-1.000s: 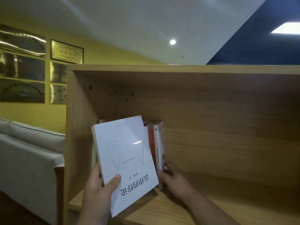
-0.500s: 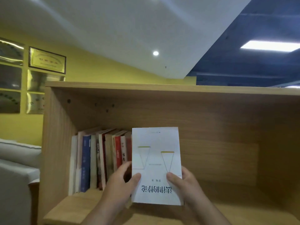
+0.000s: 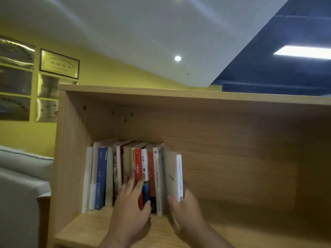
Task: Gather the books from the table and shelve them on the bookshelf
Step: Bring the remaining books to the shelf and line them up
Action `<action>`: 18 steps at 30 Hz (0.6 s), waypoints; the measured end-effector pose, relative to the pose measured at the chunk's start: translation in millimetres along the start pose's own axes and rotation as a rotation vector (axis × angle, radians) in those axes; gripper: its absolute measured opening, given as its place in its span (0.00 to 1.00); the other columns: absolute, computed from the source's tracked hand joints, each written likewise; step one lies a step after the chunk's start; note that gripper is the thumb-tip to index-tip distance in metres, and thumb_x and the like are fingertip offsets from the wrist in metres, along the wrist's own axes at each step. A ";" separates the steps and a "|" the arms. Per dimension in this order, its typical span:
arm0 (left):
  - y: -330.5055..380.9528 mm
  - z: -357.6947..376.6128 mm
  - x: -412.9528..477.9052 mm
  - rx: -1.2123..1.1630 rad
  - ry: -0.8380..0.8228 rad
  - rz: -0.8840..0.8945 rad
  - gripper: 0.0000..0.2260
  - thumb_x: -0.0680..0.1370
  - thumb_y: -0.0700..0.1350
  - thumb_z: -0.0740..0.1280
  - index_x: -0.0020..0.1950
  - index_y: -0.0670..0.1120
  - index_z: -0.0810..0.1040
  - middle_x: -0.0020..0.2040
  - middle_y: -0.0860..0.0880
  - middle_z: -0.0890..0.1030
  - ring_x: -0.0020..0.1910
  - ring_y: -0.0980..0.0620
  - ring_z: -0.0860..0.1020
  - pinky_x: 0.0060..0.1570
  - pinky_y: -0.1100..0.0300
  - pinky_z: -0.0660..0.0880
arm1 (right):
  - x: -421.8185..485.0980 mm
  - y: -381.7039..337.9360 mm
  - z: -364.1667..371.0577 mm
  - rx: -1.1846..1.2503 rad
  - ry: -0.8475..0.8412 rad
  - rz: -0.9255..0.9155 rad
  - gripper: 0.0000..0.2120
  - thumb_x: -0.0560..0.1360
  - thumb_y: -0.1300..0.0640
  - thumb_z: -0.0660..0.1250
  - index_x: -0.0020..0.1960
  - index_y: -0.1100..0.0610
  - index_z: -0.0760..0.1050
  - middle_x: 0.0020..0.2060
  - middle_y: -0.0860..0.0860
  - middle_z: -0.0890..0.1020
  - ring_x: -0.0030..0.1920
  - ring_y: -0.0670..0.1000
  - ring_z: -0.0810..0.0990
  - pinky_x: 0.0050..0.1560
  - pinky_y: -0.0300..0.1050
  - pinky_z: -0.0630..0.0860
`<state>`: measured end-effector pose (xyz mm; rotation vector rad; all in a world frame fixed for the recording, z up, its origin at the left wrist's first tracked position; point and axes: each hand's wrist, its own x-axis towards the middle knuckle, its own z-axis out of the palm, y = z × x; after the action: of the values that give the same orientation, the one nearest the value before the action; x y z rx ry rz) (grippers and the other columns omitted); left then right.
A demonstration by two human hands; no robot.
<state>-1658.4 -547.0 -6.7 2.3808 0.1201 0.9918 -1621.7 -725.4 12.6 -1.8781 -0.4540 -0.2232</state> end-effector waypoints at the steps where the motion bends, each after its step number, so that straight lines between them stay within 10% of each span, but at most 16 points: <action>1: -0.5 0.2 -0.2 0.007 0.011 0.014 0.42 0.74 0.56 0.68 0.64 0.82 0.35 0.73 0.70 0.37 0.73 0.64 0.43 0.73 0.51 0.48 | 3.3 1.5 0.8 -0.017 -0.055 -0.027 0.26 0.77 0.54 0.72 0.70 0.39 0.67 0.54 0.38 0.81 0.52 0.36 0.81 0.46 0.29 0.78; 5: -2.4 2.3 0.4 0.014 0.041 0.014 0.42 0.73 0.57 0.66 0.62 0.84 0.34 0.72 0.72 0.39 0.73 0.63 0.44 0.75 0.48 0.51 | 12.6 6.7 3.8 -0.010 -0.246 -0.030 0.36 0.77 0.50 0.72 0.78 0.34 0.59 0.71 0.39 0.72 0.65 0.38 0.75 0.61 0.37 0.77; 8: -4.5 5.3 0.4 -0.005 0.057 0.011 0.41 0.74 0.56 0.66 0.60 0.85 0.35 0.71 0.73 0.39 0.73 0.63 0.44 0.75 0.47 0.51 | 16.2 9.6 7.1 0.003 -0.299 -0.035 0.36 0.78 0.48 0.69 0.71 0.20 0.51 0.65 0.28 0.71 0.61 0.31 0.74 0.53 0.26 0.75; 12: -5.4 7.4 -0.5 0.006 0.083 0.015 0.42 0.74 0.56 0.67 0.60 0.85 0.34 0.70 0.74 0.38 0.71 0.65 0.44 0.73 0.50 0.50 | 29.6 12.4 11.3 -0.008 -0.331 0.046 0.38 0.82 0.46 0.63 0.75 0.27 0.37 0.67 0.35 0.71 0.58 0.34 0.73 0.46 0.27 0.72; 18: -5.7 7.4 -1.0 0.007 0.071 0.032 0.42 0.74 0.55 0.67 0.61 0.84 0.34 0.66 0.80 0.30 0.70 0.68 0.41 0.72 0.53 0.49 | 45.9 31.1 13.6 0.043 -0.291 0.058 0.38 0.81 0.50 0.65 0.74 0.24 0.42 0.55 0.28 0.71 0.53 0.34 0.74 0.44 0.31 0.72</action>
<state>-1653.4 -545.9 -14.5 2.3613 0.1123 1.0927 -1568.1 -712.5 -2.0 -1.8860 -0.5944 0.1000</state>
